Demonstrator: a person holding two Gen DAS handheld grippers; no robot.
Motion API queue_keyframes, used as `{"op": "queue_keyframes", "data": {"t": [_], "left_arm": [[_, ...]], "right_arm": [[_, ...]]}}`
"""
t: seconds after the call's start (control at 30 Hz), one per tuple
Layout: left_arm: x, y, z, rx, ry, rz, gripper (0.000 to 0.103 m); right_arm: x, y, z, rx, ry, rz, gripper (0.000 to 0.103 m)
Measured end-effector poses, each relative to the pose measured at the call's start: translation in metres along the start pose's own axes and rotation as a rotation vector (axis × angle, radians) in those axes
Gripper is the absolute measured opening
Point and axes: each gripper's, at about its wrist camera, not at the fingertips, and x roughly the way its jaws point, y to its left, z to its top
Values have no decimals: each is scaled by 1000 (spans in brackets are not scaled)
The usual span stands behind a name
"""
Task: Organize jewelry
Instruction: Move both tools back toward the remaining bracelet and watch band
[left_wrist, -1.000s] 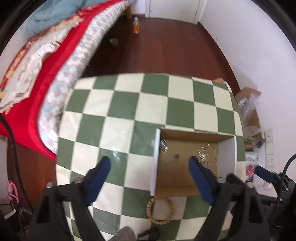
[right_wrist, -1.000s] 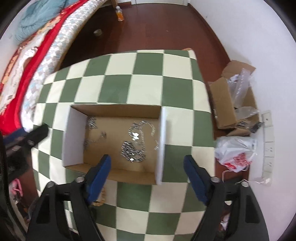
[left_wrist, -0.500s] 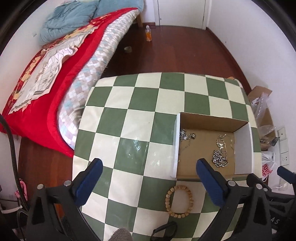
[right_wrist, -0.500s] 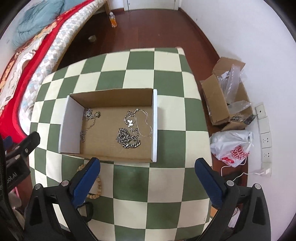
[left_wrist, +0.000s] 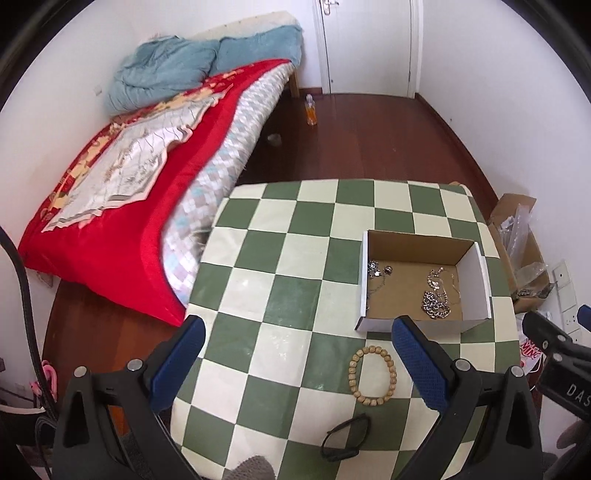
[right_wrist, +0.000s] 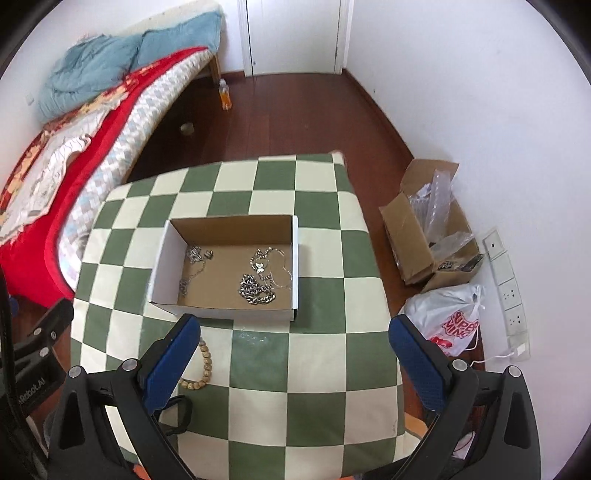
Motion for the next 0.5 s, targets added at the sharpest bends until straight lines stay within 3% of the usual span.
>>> {"op": "queue_keyframes", "data": {"t": [0.17,0.3,0.4,0.5], "left_arm": [[-20,4,-10,-3,-28,0,103],[-22,9,-28,2,-21,16,103],[-4,11,-51,16,36,29,103],[32,14,-81,43,143,51,103]], "right_arm": [[-20,0,-13,28,-47,9,103],[-22,0,-29,50,-34,46,103],[-10,1,-49,61,19,82,103],[15,2,-71,70,98,98,100]]}}
